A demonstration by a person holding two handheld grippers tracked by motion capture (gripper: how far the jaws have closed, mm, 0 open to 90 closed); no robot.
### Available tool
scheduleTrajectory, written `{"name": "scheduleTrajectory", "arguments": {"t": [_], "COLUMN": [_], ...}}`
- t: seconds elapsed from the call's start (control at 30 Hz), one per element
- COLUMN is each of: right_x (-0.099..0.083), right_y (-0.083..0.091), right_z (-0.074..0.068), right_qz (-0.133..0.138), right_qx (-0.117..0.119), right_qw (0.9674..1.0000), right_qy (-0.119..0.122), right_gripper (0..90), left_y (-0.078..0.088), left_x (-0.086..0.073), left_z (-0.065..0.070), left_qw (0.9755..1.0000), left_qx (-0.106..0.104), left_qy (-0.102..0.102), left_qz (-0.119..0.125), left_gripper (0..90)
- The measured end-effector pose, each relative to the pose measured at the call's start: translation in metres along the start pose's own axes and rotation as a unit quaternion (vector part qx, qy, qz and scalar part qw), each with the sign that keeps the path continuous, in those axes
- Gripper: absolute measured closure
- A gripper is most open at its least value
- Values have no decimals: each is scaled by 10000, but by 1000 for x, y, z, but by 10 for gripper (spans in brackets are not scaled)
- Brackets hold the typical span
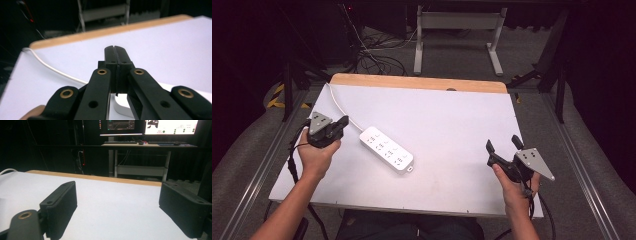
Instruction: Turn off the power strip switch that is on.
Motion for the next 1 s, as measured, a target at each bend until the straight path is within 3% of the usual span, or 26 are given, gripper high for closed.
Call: {"name": "scheduleTrajectory", "arguments": {"t": [0.07,0.1,0.2,0.37,0.5,0.63,0.8,1.0], "right_x": [0,0,0,-1,-1,-2,-2,-2], "right_y": [0,0,-1,-1,-1,-1,-1,-2], "right_z": [1,1,2,1,0,-1,-1,-1], "right_qz": [5,0,-9,-23,-47,-72,-73,-92], "right_qx": [8,-3,-2,20,40,72,93,113], "right_qw": [10000,10000,10000,10000,10000,9999,9999,9999], "right_qy": [-6,-13,-23,8,35,64,54,58], "right_gripper": [154,154,155,156,157,164,164,163], "left_y": [-10,-10,-33,-58,-67,-74,-81,-84], "left_x": [0,0,-1,-4,-1,0,-4,-7], "left_z": [5,5,17,35,38,41,43,44], "left_qw": [9995,9995,9960,9881,9857,9812,9775,9752], "left_qx": [-113,-113,-422,-844,-952,-1063,-1105,-1118], "left_qy": [-82,-82,-233,-333,-287,-298,-314,-361], "left_qz": [-273,-273,-754,-1244,-1357,-1581,-1771,-1874], "left_gripper": [900,900,900,900,900,900,900,900]}}
Point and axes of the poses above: each handheld gripper's, and its own axes: y roughly backward along the jaws, x roughly out of its top, z roughly to its right, the point moved 5 cm from there along -y, roughly forward along the jaws, and after that the axes turned 10 degrees about -y, right-handed, at the moved point
